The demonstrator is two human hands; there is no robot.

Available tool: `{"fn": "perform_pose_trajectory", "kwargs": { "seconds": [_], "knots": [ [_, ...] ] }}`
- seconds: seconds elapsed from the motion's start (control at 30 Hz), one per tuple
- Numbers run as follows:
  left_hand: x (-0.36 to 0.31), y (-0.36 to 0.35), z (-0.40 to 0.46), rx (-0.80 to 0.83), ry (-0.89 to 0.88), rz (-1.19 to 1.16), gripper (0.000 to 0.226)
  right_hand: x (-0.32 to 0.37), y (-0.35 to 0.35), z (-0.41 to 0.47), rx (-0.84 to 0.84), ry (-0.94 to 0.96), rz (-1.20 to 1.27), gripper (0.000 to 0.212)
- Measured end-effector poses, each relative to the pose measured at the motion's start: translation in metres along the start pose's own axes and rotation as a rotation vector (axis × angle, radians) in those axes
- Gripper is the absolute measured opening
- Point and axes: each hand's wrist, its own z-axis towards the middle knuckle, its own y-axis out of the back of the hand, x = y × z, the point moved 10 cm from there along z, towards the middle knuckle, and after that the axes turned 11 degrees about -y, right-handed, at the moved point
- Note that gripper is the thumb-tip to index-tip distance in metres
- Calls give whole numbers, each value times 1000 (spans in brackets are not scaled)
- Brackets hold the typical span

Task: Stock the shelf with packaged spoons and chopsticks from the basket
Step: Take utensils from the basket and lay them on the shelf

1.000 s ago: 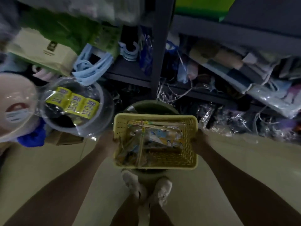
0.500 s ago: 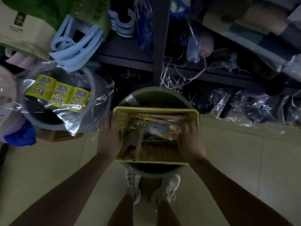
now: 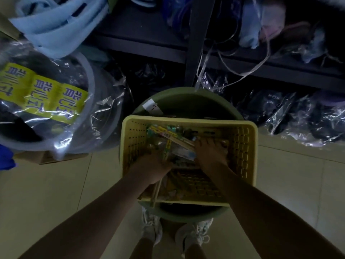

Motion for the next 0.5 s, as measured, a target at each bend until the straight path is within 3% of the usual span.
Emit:
{"fn": "perform_pose_trajectory", "kwargs": {
  "seconds": [0.1,0.23,0.33,0.5],
  "knots": [
    [3,4,2,-63,70,106,69,-11,-2,0,39,-94,111,50],
    [-14,-2,4,-70,-31,58,28,-24,1,-6,156,-48,417,49],
    [-18,-3,-5,-65,-6,-159,18,-31,17,-24,168,18,594,45],
    [-38,15,-53,-75,-27,-241,4,-47,26,-73,293,-11,662,45]
  ]
}}
